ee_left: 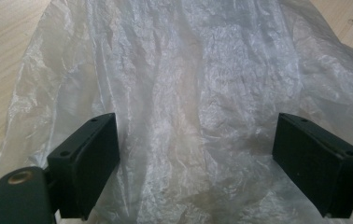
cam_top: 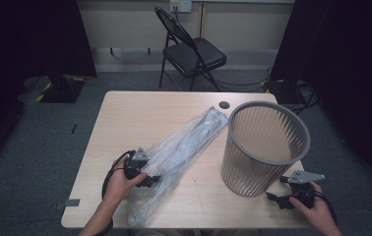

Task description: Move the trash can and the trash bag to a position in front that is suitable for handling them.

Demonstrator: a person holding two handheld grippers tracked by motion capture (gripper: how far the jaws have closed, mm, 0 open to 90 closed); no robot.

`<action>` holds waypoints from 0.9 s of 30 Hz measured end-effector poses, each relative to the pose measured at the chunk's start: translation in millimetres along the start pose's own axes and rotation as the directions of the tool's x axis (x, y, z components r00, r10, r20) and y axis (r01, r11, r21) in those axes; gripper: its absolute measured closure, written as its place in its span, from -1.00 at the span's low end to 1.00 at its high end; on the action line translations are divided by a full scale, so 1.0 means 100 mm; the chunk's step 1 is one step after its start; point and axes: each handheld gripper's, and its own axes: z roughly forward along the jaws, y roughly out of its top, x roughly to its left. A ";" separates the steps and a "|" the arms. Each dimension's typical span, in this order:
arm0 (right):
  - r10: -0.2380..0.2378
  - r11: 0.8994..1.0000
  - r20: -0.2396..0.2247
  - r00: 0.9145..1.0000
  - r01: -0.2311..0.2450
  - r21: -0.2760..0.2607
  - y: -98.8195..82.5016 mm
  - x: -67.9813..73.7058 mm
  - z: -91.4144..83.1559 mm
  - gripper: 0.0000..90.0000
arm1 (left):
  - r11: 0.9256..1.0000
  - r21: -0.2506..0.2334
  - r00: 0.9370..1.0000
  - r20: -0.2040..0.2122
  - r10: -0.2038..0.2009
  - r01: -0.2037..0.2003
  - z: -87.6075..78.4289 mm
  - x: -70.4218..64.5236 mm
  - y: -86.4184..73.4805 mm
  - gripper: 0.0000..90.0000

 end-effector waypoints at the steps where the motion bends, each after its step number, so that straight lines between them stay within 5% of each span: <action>1: 0.000 1.000 0.000 1.000 0.000 0.000 0.00 0.00 0.00 -0.73 | 1.000 0.000 1.000 0.000 0.000 0.000 0.00 0.00 0.00 -0.68; 4: 0.001 1.000 0.001 1.000 -0.001 0.000 0.00 0.00 0.00 -0.73 | 1.000 0.019 1.000 0.004 -0.004 0.004 -0.03 0.00 0.04 -0.65; 9: 0.004 1.000 0.004 1.000 -0.004 0.000 0.00 0.00 0.00 -0.73 | 0.998 -0.064 0.999 0.027 0.021 -0.019 -0.11 -0.07 0.31 -0.65; 14: 0.005 1.000 0.005 1.000 -0.005 0.000 0.00 0.01 0.00 -0.73 | 0.996 -0.084 0.997 0.062 0.038 -0.033 0.07 -0.15 0.45 -0.64; 15: 0.005 1.000 0.006 1.000 -0.005 0.000 0.00 0.01 0.00 -0.73 | 0.996 -0.067 0.995 0.069 0.065 -0.061 0.17 -0.17 0.46 -0.63; 20: 0.007 1.000 0.007 1.000 -0.007 0.001 0.00 0.01 0.00 -0.73 | 0.999 -0.019 0.995 0.082 0.050 -0.049 0.33 -0.20 0.40 -0.58; 27: 0.010 1.000 0.009 1.000 -0.010 0.002 0.00 0.01 0.00 -0.73 | 0.999 -0.011 0.998 0.043 0.050 -0.049 0.32 -0.20 0.33 -0.59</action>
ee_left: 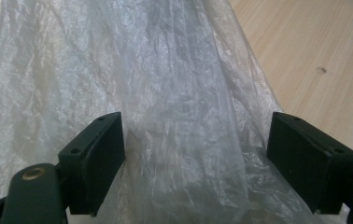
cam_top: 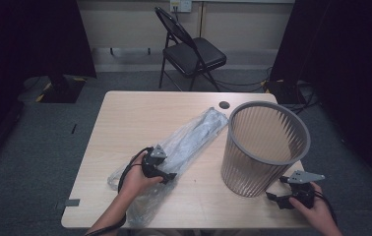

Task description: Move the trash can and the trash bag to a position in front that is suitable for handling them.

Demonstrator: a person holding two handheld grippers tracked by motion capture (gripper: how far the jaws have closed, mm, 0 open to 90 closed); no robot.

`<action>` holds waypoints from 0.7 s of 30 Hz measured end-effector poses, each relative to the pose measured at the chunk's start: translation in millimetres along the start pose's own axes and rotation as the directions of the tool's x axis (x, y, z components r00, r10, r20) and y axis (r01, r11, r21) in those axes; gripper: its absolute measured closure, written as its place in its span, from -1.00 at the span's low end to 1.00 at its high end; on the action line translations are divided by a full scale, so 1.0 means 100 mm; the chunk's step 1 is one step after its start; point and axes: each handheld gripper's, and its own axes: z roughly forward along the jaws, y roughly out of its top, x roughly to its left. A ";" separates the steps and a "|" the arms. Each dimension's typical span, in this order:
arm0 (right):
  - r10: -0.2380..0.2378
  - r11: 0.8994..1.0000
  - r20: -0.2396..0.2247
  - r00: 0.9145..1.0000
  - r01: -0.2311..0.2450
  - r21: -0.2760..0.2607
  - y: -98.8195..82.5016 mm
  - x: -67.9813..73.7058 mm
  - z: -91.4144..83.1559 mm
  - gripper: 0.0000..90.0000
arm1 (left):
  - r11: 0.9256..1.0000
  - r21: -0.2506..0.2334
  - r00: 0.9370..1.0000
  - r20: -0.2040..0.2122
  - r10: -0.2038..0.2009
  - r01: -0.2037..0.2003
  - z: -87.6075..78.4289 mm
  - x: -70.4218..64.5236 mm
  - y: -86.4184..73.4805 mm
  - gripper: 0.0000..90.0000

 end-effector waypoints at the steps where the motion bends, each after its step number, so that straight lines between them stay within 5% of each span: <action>1: 0.000 1.000 0.003 1.000 0.000 0.001 0.00 0.00 0.00 -0.73 | 1.000 -0.013 1.000 -0.013 -0.013 0.012 -0.02 0.02 -0.04 -0.59; 9: 0.002 1.000 0.002 1.000 -0.002 -0.001 0.00 0.00 0.00 -0.73 | 0.998 -0.024 0.996 -0.070 -0.058 0.057 -0.16 0.13 -0.18 -0.59; 21: 0.002 1.000 -0.007 1.000 -0.002 -0.002 0.00 -0.01 0.00 -0.73 | 0.989 -0.045 0.974 -0.170 -0.147 0.142 -0.38 0.38 -0.43 -0.59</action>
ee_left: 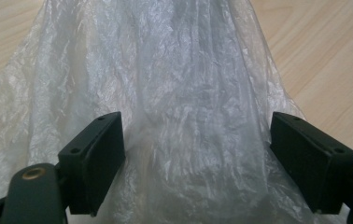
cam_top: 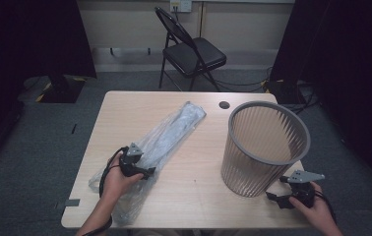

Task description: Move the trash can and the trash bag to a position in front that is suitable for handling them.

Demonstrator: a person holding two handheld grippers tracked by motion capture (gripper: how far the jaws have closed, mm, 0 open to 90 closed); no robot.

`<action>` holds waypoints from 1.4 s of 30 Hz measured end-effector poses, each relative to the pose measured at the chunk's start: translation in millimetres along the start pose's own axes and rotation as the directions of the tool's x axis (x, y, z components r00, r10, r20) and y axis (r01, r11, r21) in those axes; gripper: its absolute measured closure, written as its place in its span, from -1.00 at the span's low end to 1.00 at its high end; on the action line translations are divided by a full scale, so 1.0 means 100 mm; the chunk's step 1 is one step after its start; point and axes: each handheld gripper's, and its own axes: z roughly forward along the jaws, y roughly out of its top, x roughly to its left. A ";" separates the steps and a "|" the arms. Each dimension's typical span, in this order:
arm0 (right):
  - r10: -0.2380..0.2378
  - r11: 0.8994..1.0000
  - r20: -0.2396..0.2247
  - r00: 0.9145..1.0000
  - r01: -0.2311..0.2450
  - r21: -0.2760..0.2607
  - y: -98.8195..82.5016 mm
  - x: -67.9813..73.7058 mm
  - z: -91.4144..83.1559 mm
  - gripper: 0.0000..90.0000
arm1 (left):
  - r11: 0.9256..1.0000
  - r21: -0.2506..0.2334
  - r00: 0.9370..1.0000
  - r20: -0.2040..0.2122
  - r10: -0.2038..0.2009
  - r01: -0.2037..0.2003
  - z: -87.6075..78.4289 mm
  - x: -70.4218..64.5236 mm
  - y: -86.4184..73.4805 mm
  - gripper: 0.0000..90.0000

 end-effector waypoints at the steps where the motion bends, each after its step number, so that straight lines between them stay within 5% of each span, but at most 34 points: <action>1: -0.003 1.000 -0.001 1.000 0.003 0.000 0.00 0.00 0.00 -0.73 | 1.000 0.004 1.000 -0.018 -0.002 0.003 -0.02 0.04 -0.02 -0.59; 13: -0.015 1.000 -0.015 1.000 0.015 -0.002 0.01 0.00 0.01 -0.73 | 0.994 -0.034 0.989 -0.110 -0.103 0.100 -0.14 0.18 -0.17 -0.59; 20: -0.040 0.999 -0.041 0.998 0.041 0.010 0.05 0.02 0.04 -0.73 | 0.995 -0.055 0.991 -0.099 -0.093 0.088 -0.14 0.18 -0.21 -0.62; 24: -0.099 0.995 -0.079 0.992 0.098 -0.014 0.10 0.08 0.05 -0.75 | 0.996 -0.048 0.991 -0.106 -0.086 0.081 -0.14 0.17 -0.20 -0.65; 42: -0.065 0.998 -0.078 0.995 0.064 -0.016 0.45 0.15 0.35 -0.74 | 0.996 -0.049 0.991 -0.105 -0.085 0.081 -0.15 0.14 -0.22 -0.67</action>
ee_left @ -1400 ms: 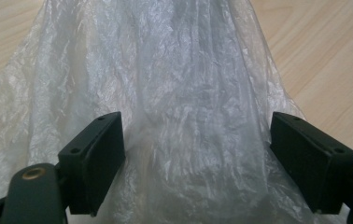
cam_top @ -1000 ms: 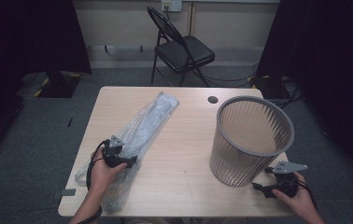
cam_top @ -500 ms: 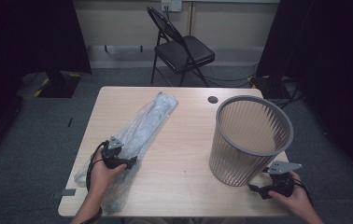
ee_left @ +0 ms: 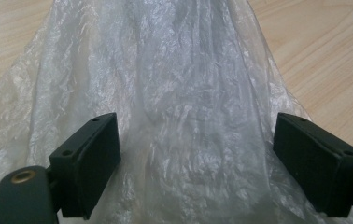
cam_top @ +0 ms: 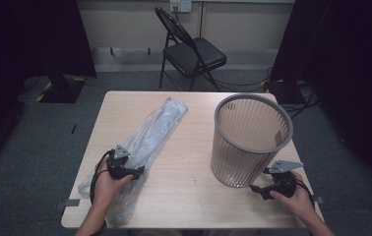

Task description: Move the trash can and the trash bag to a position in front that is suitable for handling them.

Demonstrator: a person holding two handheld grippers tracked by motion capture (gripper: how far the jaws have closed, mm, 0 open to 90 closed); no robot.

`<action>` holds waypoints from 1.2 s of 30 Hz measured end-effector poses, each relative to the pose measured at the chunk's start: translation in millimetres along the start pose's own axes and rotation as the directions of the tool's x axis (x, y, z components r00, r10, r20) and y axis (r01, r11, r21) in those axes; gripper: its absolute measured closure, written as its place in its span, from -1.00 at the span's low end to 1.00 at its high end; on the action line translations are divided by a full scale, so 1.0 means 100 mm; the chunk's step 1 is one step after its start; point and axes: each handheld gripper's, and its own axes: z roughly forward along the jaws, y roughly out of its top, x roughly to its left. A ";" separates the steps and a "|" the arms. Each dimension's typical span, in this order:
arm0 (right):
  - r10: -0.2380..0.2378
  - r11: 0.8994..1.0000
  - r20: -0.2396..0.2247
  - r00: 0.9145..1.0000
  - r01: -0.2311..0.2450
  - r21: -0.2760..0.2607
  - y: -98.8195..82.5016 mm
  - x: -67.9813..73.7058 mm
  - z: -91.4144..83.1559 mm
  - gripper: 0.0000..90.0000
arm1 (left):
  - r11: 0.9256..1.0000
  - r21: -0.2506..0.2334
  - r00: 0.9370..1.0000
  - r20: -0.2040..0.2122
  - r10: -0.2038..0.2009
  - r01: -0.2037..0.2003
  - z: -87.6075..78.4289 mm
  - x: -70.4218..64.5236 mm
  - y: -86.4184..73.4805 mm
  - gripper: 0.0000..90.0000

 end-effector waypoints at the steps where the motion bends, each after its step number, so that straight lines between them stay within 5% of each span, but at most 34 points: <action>1: 0.003 1.000 -0.003 1.000 -0.003 -0.002 0.02 0.00 0.01 -0.74 | 1.000 0.000 1.000 0.000 0.001 -0.001 0.00 0.00 0.00 -0.67; 36: 0.013 1.000 -0.011 1.000 -0.013 -0.005 0.48 -0.01 0.31 -0.73 | 1.000 0.007 1.000 -0.001 0.007 -0.007 0.02 0.00 0.02 -0.72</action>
